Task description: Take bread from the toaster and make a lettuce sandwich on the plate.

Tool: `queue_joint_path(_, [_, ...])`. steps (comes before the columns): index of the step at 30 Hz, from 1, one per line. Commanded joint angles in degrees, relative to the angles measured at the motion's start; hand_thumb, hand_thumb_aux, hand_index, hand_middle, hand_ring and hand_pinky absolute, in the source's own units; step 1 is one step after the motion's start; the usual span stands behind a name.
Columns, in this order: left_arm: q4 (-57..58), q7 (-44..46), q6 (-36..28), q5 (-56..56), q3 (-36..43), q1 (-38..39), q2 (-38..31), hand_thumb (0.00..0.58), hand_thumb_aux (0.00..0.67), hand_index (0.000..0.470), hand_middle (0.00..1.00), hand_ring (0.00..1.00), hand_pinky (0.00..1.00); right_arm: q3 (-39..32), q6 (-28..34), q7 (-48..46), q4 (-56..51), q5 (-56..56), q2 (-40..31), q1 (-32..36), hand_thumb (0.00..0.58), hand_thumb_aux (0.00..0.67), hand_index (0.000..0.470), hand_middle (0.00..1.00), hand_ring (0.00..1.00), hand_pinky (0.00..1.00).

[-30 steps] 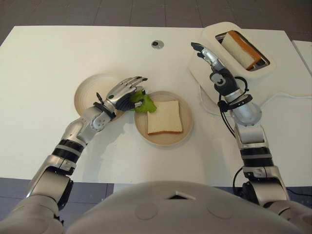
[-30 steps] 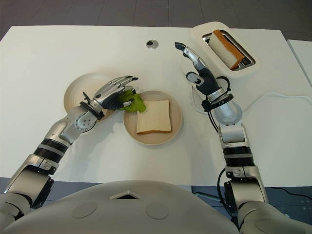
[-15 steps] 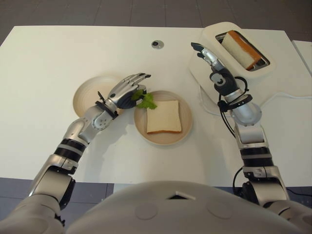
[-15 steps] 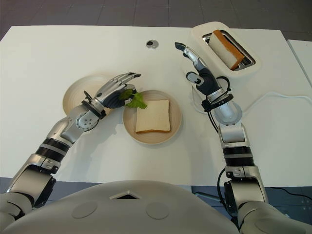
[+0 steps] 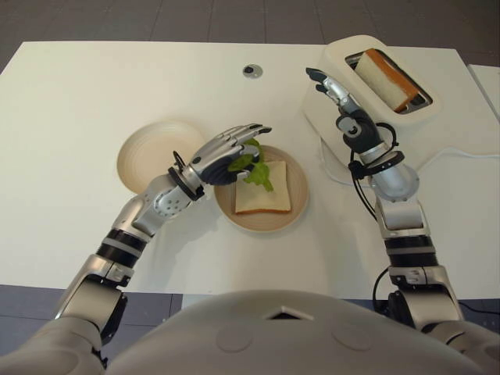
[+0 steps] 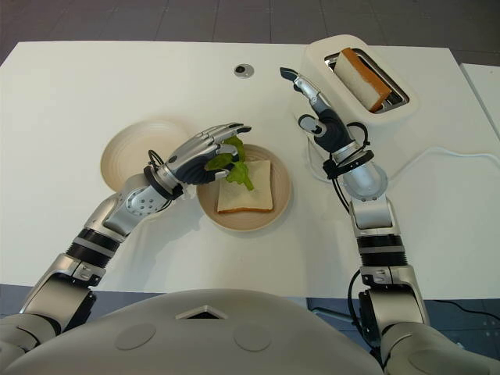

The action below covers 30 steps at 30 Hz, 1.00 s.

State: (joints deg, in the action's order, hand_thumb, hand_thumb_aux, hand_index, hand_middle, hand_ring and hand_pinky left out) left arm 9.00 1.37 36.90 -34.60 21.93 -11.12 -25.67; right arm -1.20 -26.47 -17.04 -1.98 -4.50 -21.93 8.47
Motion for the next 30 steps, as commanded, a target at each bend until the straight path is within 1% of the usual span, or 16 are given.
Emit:
queue_joint_path(1, [1.09,1.53,0.74,-0.3,2.06,0.53,1.22,0.58,0.67,0.47,0.0,0.0,0.0,0.22,0.79,-0.34,0.62,0.58,0.1,-0.02,0.0,0.0,0.0,0.0,0.0,0.0])
queue_joint_path(8, [3.15,2.42,0.57,-1.68,3.76,0.34,2.1,0.58,0.67,0.47,0.0,0.0,0.0,0.11,0.85,-0.3,0.86,0.49,0.29,-0.34,0.0,0.0,0.0,0.0,0.0,0.0])
queue_joint_path(9, [3.54,2.51,0.31,-2.15,4.01,0.4,2.04,0.577,0.623,0.437,0.0,0.0,0.0,0.07,0.86,-0.29,0.88,0.47,0.32,-0.33,0.0,0.0,0.0,0.0,0.0,0.0])
queue_joint_path(10, [3.79,2.56,0.09,-2.45,4.13,0.47,2.0,0.5,0.42,0.295,0.0,0.0,0.0,0.05,0.86,-0.28,0.88,0.45,0.34,-0.33,0.0,0.0,0.0,0.0,0.0,0.0])
queue_joint_path(11, [3.94,2.55,-0.19,-2.87,4.15,0.51,1.93,0.023,0.013,0.009,0.0,0.0,0.0,0.06,0.86,-0.27,0.92,0.45,0.35,-0.33,0.0,0.0,0.0,0.0,0.0,0.0])
queue_joint_path(12, [3.93,2.35,-0.5,-3.31,4.06,0.56,1.91,0.0,0.0,0.0,0.0,0.0,0.0,0.09,0.88,-0.27,0.99,0.49,0.36,-0.35,0.0,0.0,0.0,0.0,0.0,0.0])
queue_joint_path(15, [3.34,2.01,-1.13,-3.68,3.65,0.6,1.94,0.0,0.0,0.0,0.0,0.0,0.0,0.24,0.96,-0.29,1.28,0.69,0.34,-0.42,0.0,0.0,0.0,0.0,0.0,0.0])
queue_joint_path(22, [-1.75,3.15,-0.48,1.29,1.56,1.53,2.31,0.0,0.0,0.0,0.0,0.0,0.0,0.64,0.01,0.49,5.11,0.8,0.75,-0.86,0.0,0.0,0.0,0.0,0.0,0.0])
queue_joint_path(24, [-3.13,3.13,0.07,5.74,-0.09,1.6,3.15,0.0,0.0,0.0,0.0,0.0,0.0,1.13,-0.25,1.77,8.35,-1.74,0.51,-1.38,0.0,0.0,0.0,0.0,0.0,0.0])
queue_joint_path(26, [-5.73,5.07,0.49,14.66,-1.58,2.08,4.16,0.0,0.0,0.0,0.0,0.0,0.0,2.75,0.89,3.23,13.81,-3.93,0.17,-1.98,0.0,0.0,0.0,0.0,0.0,0.0])
queue_joint_path(28, [-8.32,7.19,0.1,21.53,-2.75,2.75,4.5,0.0,0.0,0.0,0.0,0.0,0.0,6.89,2.06,6.17,17.49,-9.63,-1.72,-1.32,0.0,0.0,0.0,0.0,0.0,0.0])
queue_joint_path(30, [-8.67,8.2,-0.13,22.95,-3.47,2.82,4.67,0.0,0.0,0.0,0.0,0.0,0.0,11.46,3.6,8.9,18.51,-14.8,-4.11,-0.72,0.0,0.0,0.0,0.0,0.0,0.0])
